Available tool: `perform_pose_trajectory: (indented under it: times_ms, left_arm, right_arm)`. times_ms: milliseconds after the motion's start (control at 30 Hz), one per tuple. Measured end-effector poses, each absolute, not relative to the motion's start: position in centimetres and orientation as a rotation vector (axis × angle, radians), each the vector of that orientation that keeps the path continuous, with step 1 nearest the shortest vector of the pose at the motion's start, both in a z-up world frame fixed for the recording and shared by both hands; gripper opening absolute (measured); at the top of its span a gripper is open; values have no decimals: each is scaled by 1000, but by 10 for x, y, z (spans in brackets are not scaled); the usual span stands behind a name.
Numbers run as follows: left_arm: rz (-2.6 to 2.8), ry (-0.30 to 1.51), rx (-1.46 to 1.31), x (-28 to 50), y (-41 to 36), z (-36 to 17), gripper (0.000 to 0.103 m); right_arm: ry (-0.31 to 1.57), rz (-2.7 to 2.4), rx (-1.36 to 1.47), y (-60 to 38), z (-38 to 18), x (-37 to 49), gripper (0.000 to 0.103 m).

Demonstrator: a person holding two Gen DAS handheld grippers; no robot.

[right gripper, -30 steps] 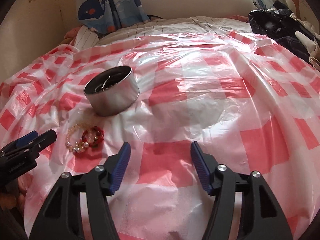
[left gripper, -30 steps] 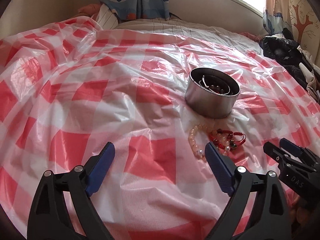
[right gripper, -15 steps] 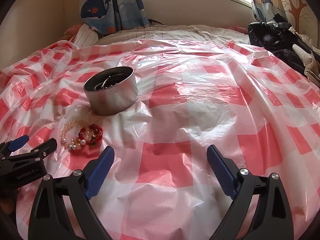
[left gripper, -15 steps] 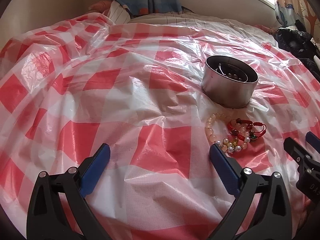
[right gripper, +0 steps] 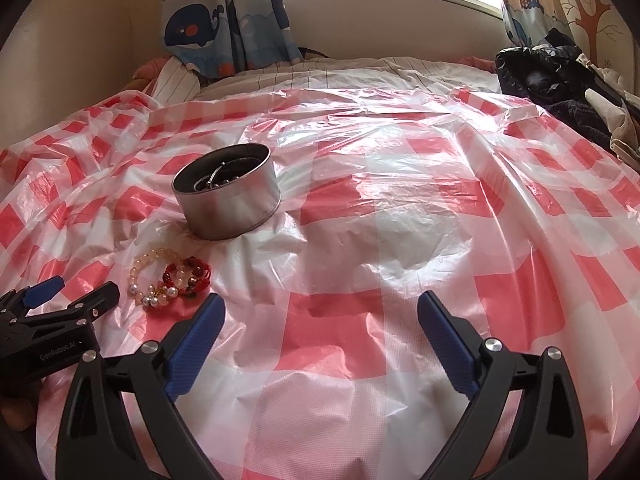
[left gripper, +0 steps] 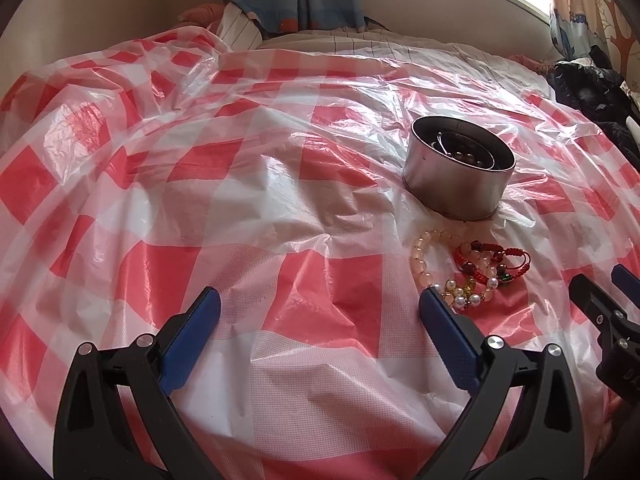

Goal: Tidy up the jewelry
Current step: 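Move both open tools toward the peach and red bead bracelets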

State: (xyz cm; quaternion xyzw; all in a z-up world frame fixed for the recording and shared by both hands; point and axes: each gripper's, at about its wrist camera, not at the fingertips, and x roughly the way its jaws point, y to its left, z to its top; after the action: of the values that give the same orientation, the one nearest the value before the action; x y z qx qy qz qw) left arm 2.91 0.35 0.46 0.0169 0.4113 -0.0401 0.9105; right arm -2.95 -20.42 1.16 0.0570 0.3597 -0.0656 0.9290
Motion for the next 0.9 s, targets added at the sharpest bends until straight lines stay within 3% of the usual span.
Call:
perform_pose_trajectory:
  times_ms: [900]
  left_arm:
    - [-91,846,19,29,5,4,95]
  right_arm:
    - [732,-131,108,-201,12,-28,95]
